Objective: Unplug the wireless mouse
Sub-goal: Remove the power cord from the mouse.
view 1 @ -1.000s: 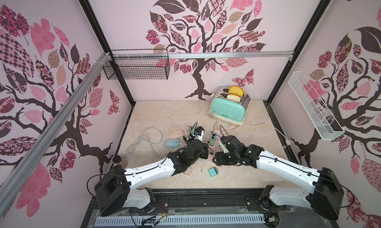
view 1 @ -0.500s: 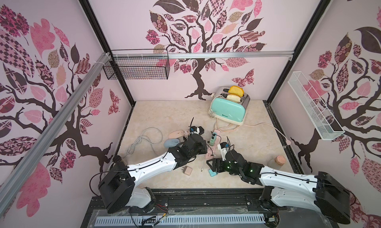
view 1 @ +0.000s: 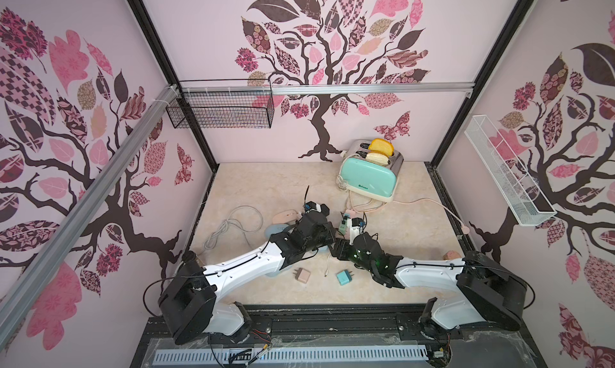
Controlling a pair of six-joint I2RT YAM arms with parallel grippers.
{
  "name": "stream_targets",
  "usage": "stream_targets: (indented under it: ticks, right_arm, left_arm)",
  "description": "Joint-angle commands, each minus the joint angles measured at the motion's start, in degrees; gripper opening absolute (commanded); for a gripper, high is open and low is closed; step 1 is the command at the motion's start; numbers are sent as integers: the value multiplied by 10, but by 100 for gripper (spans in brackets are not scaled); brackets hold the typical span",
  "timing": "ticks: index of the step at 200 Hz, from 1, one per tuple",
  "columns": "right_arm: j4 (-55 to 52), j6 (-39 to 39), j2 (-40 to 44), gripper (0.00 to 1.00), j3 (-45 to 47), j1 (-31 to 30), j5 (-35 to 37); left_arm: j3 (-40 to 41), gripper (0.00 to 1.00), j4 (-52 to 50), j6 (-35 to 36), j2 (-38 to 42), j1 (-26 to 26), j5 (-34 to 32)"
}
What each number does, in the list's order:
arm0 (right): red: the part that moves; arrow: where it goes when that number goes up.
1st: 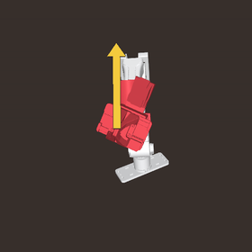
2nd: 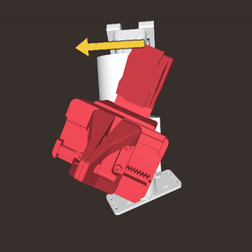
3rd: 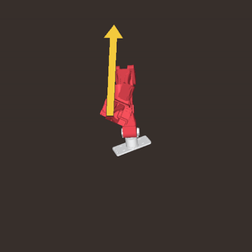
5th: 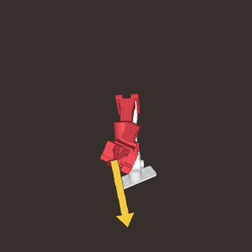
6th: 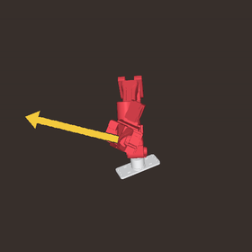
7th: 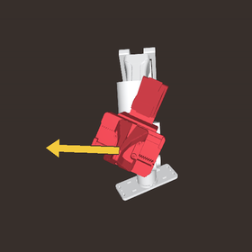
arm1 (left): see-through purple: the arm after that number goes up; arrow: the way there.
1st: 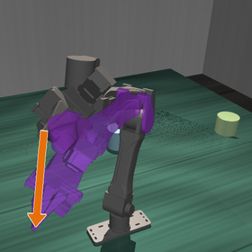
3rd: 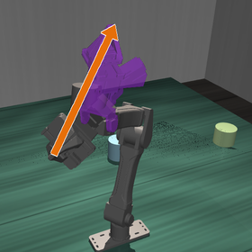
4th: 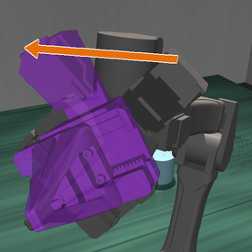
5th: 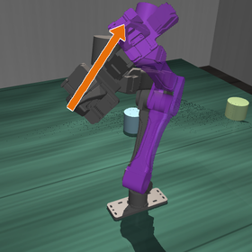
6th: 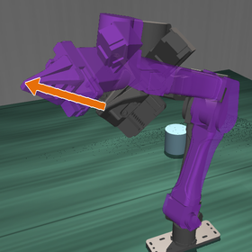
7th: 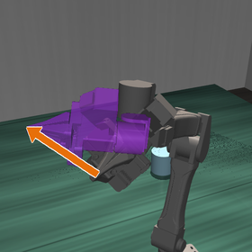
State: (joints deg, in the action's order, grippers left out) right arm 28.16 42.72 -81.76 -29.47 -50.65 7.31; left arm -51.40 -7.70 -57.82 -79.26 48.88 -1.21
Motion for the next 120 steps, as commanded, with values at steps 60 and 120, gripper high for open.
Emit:
stream_targets:
  ticks: [60,120]
  right_arm:
    - [37,1,-45,31,-41,37,-21]
    - [70,-82,-28,51,-33,42,-41]
  left_arm:
    - [7,0,12,-42,33,-10,49]
    - [27,0,46,-99,45,-11,87]
